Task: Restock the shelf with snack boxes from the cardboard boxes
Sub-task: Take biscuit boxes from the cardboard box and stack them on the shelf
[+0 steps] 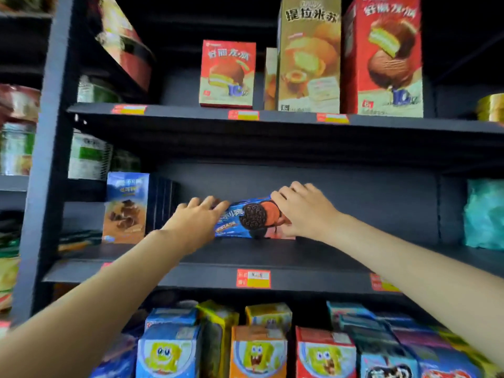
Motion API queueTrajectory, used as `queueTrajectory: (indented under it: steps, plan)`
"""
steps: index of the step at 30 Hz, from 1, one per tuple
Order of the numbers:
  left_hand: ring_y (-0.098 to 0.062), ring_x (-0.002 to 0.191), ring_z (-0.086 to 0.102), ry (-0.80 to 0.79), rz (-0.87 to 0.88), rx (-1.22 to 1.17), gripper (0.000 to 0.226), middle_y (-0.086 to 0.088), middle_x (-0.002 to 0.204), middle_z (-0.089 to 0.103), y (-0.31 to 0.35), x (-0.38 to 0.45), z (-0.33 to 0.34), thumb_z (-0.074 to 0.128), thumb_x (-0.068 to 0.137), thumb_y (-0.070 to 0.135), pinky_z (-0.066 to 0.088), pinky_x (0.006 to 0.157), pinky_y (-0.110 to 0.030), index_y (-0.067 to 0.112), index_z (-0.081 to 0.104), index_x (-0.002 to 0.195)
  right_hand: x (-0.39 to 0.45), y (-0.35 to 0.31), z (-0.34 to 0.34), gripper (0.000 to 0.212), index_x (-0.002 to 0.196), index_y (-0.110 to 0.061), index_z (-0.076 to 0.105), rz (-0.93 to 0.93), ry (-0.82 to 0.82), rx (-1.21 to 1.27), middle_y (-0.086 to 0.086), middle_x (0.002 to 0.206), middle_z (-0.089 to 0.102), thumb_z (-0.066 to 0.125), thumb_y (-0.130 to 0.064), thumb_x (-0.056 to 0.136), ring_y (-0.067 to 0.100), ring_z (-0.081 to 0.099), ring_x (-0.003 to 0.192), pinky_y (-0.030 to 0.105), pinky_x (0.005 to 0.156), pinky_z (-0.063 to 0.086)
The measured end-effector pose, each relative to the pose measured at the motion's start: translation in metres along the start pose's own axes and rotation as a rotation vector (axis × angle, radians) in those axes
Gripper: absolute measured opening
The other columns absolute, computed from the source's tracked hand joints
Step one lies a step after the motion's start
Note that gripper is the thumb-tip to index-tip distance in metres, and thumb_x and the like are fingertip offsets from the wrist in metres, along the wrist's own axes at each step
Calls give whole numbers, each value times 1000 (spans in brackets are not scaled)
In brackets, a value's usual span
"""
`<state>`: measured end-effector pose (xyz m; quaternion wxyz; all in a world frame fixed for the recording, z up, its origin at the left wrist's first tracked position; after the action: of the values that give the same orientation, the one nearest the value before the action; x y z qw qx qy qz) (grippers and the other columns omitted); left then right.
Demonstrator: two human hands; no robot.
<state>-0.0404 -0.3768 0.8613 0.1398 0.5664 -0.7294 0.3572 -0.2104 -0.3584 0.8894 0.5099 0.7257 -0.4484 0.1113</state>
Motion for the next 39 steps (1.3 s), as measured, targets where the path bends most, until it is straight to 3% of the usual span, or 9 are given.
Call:
queueTrajectory:
  steps: [4,8,12,14,19,23,27,30,39]
  plan:
    - [-27,129,36,-115,58,49,66,0,150,25,13,33,34,40,95,13,37,100,-40,26,4,149,17,8,49,69,126,-7,45,-14,-59,-38,10,116,58,58,-58,82,32,53,103,37,78,42]
    - [-27,132,38,-248,62,-78,69,-1,150,29,17,59,57,41,91,6,37,104,-40,26,9,149,29,8,83,62,130,-8,36,-6,-178,-8,9,121,53,63,-37,82,30,50,109,35,73,41]
    - [-29,133,37,-334,39,-180,72,-3,152,27,18,78,71,42,88,1,34,108,-35,24,11,149,42,9,102,62,125,-8,38,14,-229,17,9,118,56,67,-38,80,30,54,108,34,67,36]
    - [-31,134,34,-287,23,-178,72,-3,152,26,19,87,70,44,88,4,35,107,-40,23,11,148,47,16,102,62,123,-8,39,51,-199,19,9,117,57,64,-46,81,30,54,108,35,70,41]
    - [-26,144,6,-82,-31,-113,77,1,158,-1,15,109,50,42,89,6,29,112,-41,21,-2,150,59,45,104,61,130,-6,35,205,-167,93,11,120,56,64,-30,82,31,53,112,39,80,45]
    - [-22,146,-1,-248,-3,-129,80,2,158,-10,25,127,70,47,89,9,25,114,-43,21,-4,149,72,50,125,58,128,-5,38,216,-274,127,12,123,56,66,-24,81,32,54,114,38,83,45]
    - [-24,145,6,-367,71,-116,76,-3,157,-13,36,142,101,48,93,21,24,114,-42,17,-1,150,86,42,148,58,133,-3,36,167,-322,181,15,129,52,64,-20,86,35,51,120,43,89,45]
    - [-22,146,2,-465,96,-29,74,-3,156,-19,37,143,119,45,93,12,24,115,-41,14,-1,149,89,43,155,59,136,-5,34,189,-334,144,15,134,49,63,-22,88,34,47,124,43,93,44]
    - [-22,145,6,-496,103,44,72,2,157,-16,37,145,114,44,92,11,31,110,-46,16,2,150,95,44,155,43,140,-10,35,299,-433,115,11,140,46,40,-8,97,32,42,130,43,100,37]
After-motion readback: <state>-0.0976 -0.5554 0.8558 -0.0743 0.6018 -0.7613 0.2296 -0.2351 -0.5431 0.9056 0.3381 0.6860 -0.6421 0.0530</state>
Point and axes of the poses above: each hand's wrist, its own x-axis towards the middle knuckle, its own z-axis out of the palm, y = z × x, the point moved 6 cm from there along x, towards the middle knuckle
